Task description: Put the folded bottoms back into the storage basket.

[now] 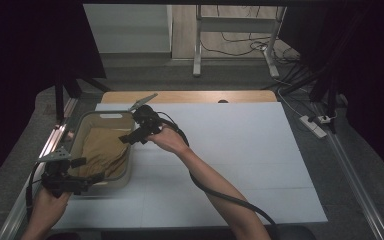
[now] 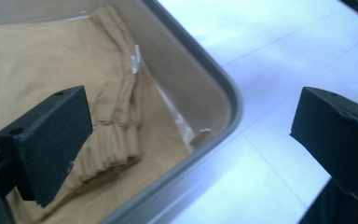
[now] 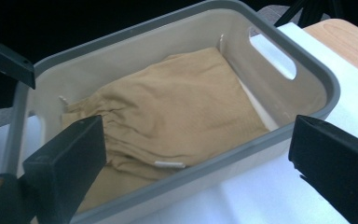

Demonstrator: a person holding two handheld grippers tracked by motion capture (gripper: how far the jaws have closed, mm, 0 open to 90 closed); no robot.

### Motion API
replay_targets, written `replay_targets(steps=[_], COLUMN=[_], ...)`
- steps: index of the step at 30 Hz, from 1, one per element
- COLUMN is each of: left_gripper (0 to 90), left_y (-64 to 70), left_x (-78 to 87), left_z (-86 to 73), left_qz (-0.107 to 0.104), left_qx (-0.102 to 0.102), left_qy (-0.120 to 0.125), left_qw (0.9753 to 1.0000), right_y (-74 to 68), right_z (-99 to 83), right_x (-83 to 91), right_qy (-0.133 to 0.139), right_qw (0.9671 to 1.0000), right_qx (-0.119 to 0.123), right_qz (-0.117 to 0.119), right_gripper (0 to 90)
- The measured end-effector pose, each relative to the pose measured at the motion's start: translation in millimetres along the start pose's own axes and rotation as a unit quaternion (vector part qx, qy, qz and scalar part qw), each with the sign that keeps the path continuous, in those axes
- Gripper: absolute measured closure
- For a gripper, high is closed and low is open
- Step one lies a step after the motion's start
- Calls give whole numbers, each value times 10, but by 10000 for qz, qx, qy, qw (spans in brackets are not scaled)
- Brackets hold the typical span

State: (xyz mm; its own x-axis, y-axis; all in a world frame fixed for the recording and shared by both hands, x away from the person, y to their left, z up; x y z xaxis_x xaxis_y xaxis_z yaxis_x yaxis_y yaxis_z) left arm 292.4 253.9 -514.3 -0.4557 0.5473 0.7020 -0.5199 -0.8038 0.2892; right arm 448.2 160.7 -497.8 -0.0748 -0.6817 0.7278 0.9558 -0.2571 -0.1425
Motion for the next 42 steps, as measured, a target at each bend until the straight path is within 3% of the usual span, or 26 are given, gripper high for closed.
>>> replay_targets(steps=[7, 14, 27, 32, 42], left_gripper=[0, 0, 0, 0, 0], left_y=[127, 255, 420, 458, 454], left_x=[13, 0, 27, 43, 79], left_z=[-59, -165, -341, -415, -529], left_qz=[42, -166, -332, -387, -271], left_qx=[-42, -212, -291, -197, -148], left_qy=[-32, -241, -105, 19, 104], left_qw=[10000, 9993, 9990, 9991, 9995], right_y=[-27, -92, -192, -243, -221], right_z=[-117, -227, -518, -629, -860], right_x=[107, 235, 376, 424, 557], right_qy=[-53, -24, -48, -54, -110], right_qw=[9999, 9999, 9997, 9995, 9991], right_qx=[29, 72, 227, 313, 272], right_qz=[-89, -103, -83, -92, -322], right_gripper=[40, 32, 32, 26, 19])
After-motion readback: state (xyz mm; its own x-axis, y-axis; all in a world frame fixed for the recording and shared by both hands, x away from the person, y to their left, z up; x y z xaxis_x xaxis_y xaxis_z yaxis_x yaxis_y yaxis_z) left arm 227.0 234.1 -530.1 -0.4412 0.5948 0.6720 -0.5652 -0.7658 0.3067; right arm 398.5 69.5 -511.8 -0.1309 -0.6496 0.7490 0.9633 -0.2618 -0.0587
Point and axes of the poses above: each handheld gripper's, and its own axes: x roughly backward along the jaws, z roughly out of its top, y roughly to its right, the point moved 10 cm from there along -x, roughly forward along the jaws, and after that the axes turned 9 degrees about -y, right-handed, at the moved point
